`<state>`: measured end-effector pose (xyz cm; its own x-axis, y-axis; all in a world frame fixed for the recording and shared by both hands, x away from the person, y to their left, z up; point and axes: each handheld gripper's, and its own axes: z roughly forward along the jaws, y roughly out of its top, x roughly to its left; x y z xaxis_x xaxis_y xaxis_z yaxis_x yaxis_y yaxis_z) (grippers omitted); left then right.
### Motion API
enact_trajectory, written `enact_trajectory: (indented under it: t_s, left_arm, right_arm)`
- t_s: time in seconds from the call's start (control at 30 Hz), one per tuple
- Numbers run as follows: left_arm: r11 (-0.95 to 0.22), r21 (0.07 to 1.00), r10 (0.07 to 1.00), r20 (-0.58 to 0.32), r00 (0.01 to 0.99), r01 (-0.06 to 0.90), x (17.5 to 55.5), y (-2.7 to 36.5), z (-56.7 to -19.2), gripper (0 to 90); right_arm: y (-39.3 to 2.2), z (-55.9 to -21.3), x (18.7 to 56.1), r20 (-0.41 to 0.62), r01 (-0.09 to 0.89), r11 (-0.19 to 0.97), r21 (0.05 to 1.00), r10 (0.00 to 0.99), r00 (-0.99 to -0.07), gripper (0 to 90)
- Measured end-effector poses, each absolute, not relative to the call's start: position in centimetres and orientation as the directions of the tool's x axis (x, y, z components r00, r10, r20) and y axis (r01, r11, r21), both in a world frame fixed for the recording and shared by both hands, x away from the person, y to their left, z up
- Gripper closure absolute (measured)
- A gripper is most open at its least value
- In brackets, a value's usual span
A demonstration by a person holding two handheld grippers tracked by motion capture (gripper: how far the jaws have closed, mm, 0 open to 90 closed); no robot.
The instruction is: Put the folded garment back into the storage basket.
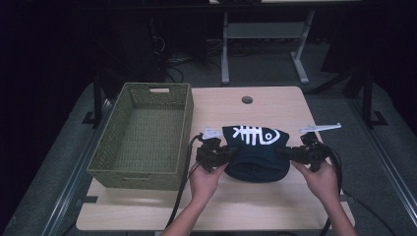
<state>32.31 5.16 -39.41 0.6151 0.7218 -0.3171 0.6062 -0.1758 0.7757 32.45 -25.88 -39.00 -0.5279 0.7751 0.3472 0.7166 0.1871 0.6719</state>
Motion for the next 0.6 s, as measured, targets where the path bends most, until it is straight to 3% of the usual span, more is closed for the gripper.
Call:
enact_trajectory:
  t_s: [0.6]
  left_arm:
    - [-0.191,0.786,0.712,-0.301,0.634,0.587,32.6,7.3,-35.6,71.2]
  right_arm:
    - [-24.5,-35.5,32.5,0.363,0.694,0.175,0.699,0.749,-0.554,77.0]
